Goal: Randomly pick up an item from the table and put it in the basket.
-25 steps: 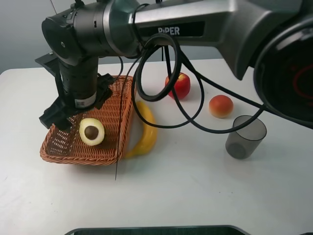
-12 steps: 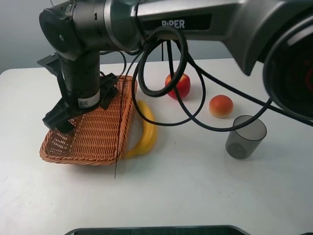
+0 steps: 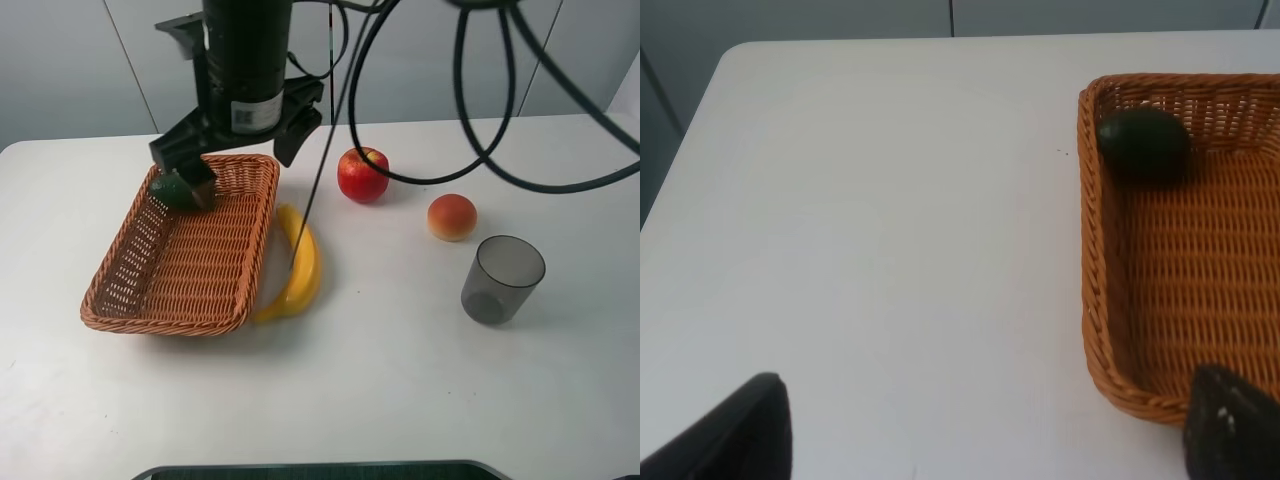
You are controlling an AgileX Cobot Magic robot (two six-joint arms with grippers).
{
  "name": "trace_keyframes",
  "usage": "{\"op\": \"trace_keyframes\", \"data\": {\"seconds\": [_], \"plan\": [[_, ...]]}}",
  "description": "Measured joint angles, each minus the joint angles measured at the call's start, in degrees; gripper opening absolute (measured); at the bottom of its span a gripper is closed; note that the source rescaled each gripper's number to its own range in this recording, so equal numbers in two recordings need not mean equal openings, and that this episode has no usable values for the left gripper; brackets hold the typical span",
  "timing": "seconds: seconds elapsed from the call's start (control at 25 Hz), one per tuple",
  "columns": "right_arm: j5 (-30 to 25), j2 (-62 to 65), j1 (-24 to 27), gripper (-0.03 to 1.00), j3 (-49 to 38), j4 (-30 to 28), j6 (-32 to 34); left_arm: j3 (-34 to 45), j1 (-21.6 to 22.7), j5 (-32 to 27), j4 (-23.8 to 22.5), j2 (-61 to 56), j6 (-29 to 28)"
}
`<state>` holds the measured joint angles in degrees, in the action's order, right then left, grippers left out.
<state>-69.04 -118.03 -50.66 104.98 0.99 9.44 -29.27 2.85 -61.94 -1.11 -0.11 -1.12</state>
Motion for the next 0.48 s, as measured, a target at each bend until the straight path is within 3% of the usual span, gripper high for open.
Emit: {"op": "trace_keyframes", "data": {"seconds": [0.48], "plan": [[3.0,22.6,19.9,1.0,-27.3,-0.4,2.4,0.0,0.0,0.0,0.0,0.0,0.0]]}}
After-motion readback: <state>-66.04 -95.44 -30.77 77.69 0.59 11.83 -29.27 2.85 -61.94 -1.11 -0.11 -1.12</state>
